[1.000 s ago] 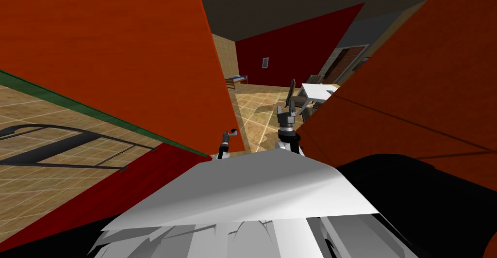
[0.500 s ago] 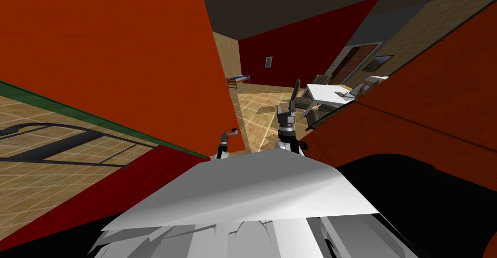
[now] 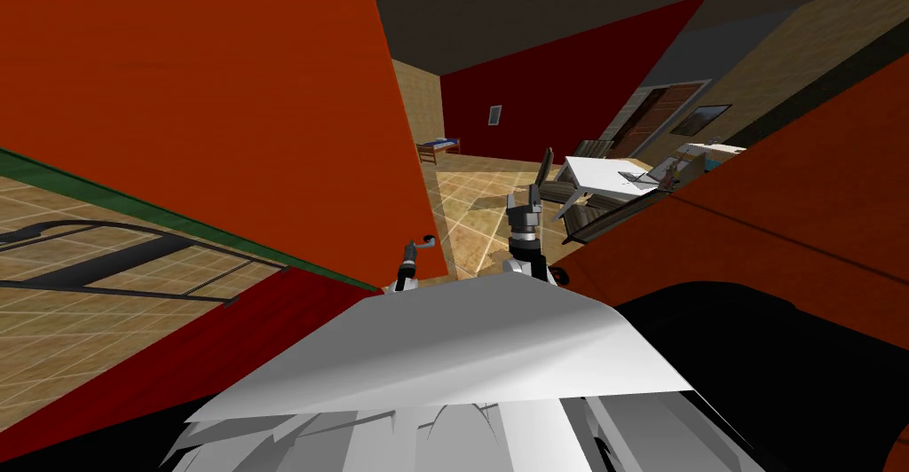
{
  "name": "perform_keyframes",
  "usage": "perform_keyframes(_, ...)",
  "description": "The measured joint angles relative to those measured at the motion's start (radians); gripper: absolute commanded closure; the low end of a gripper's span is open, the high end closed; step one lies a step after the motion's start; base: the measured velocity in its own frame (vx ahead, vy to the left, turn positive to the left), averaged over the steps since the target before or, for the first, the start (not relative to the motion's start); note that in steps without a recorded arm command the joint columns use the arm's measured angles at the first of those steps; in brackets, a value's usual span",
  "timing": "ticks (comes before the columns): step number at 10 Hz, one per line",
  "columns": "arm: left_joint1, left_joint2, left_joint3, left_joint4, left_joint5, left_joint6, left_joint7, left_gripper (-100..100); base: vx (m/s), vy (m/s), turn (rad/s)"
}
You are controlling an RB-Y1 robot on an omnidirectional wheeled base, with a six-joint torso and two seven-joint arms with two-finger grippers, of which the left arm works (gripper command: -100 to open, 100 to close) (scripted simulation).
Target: Push the door open
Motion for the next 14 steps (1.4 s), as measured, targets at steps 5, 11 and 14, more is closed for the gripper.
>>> perform_keyframes(5, -0.037, -0.002, 0.039, 0.058, 0.003, -0.033, -0.017, 100, 0.123, -0.035, 0.1)
perform_keyframes(11, -0.077, -0.007, 0.058, 0.115, 0.027, -0.062, -0.051, -100, -0.104, 0.101, 0.014)
perform_keyframes(14, -0.085, -0.054, 0.055, 0.12, 0.042, -0.065, -0.071, -100, -0.203, -0.054, 0.0)
